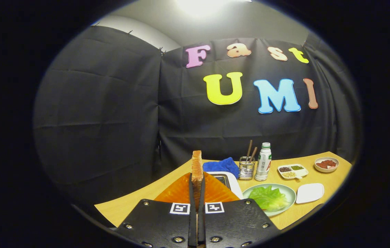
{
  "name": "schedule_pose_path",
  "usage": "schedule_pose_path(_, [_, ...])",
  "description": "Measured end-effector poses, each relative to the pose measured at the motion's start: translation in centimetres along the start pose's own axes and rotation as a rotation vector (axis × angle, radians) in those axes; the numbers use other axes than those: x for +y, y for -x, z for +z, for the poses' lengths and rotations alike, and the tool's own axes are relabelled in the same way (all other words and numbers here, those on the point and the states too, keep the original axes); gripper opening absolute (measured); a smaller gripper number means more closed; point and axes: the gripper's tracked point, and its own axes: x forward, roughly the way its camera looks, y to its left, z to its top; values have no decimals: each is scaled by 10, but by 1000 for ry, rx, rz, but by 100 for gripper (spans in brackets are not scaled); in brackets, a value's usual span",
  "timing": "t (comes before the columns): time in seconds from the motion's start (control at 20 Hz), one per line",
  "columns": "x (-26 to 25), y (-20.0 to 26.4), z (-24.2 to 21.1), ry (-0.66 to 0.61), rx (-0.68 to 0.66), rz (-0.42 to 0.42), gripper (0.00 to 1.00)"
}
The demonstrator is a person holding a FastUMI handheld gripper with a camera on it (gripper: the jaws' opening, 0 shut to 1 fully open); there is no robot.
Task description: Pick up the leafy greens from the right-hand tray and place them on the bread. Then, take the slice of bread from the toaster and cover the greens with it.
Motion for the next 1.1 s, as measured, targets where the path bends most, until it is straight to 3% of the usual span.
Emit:
schedule_pose_path(0.6, [-37, 21, 40, -4, -56, 13, 2])
schedule_pose_path(1.1, [-126, 42, 35, 91, -52, -137, 2])
